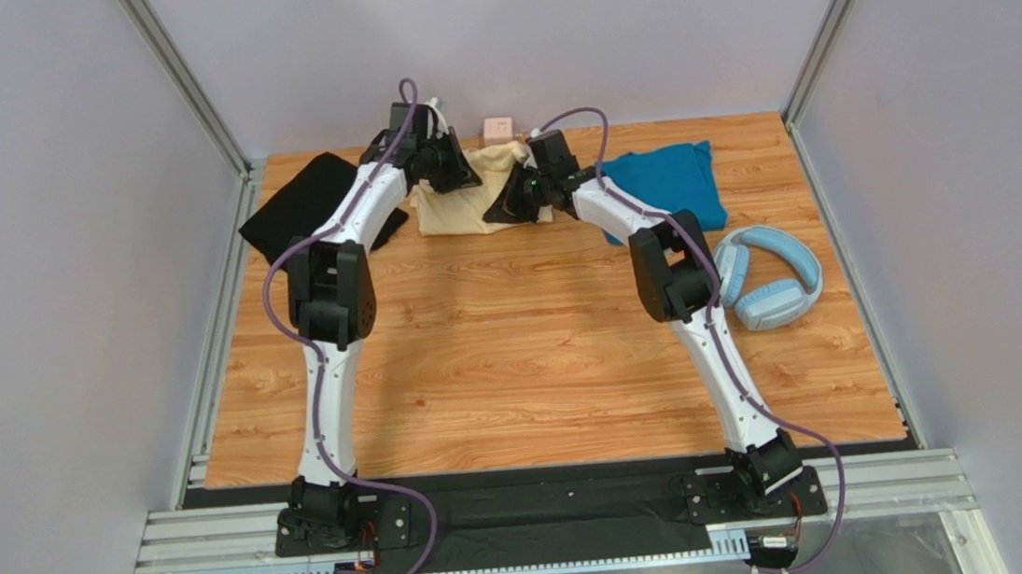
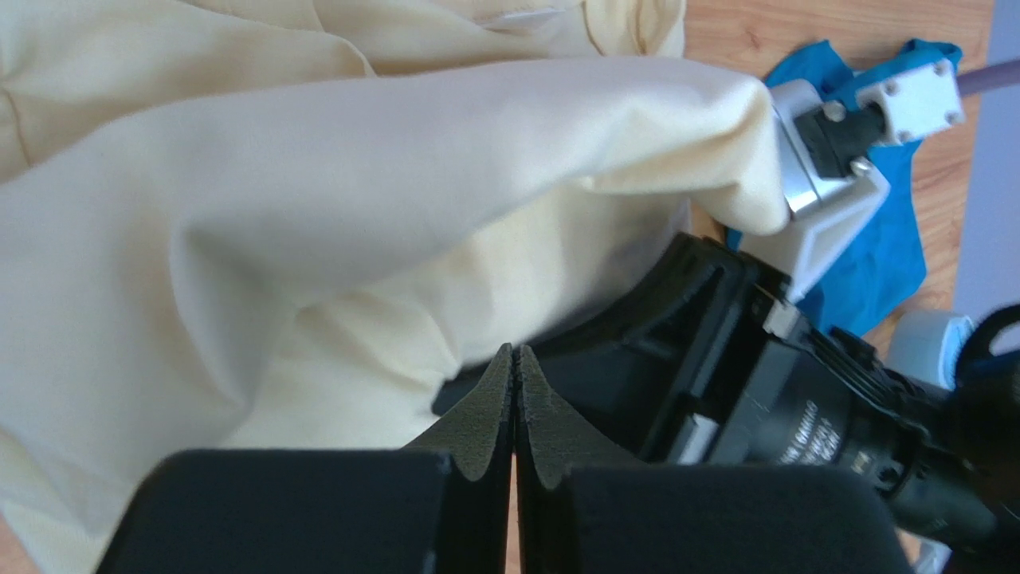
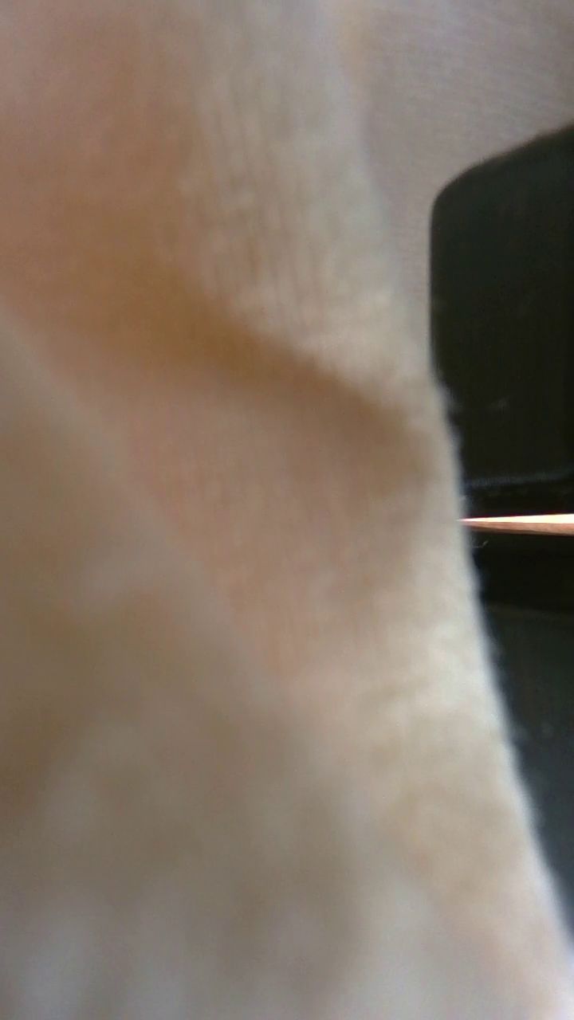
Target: Fold and stack the t-shirts
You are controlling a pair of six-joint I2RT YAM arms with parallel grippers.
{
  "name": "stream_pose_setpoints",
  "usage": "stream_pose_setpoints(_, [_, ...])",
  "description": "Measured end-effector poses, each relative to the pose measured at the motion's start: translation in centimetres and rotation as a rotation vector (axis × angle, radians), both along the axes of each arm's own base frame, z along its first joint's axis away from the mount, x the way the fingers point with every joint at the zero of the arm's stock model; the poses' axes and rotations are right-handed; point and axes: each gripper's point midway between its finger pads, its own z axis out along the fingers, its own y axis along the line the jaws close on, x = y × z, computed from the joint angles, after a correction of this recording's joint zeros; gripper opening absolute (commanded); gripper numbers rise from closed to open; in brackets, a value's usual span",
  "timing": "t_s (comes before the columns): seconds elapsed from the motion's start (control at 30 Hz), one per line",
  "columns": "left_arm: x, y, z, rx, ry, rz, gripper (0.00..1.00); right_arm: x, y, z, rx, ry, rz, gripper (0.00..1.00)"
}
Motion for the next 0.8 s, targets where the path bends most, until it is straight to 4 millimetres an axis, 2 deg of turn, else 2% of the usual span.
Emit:
stream_pose_setpoints(0.33, [4.6,0.8,-3.5,0.011,-0.020,0.070,0.00,-0.7,-0.5,-0.5,-0.029,0.019,0.007,0.00])
stream_pose_setpoints(0.47, [4.9,1.7,-5.2,0.018,0.014,0.110,0.00,-1.9,-0.6,-0.6,-0.043,0.032,0.020,0.00])
stream_pose_setpoints(0.6, [5.4,2.3,-5.3,0.027,0.006,0.138,0.00,-2.8,-0.6,-0.8,-0.050,0.039,0.028,0.00])
stream_pose_setpoints(0.8, [6.6,4.1,-4.4,0.024,-0.018,0.188,0.00,-4.9,0.0,-1.3,-0.062,0.064,0.067,0.00])
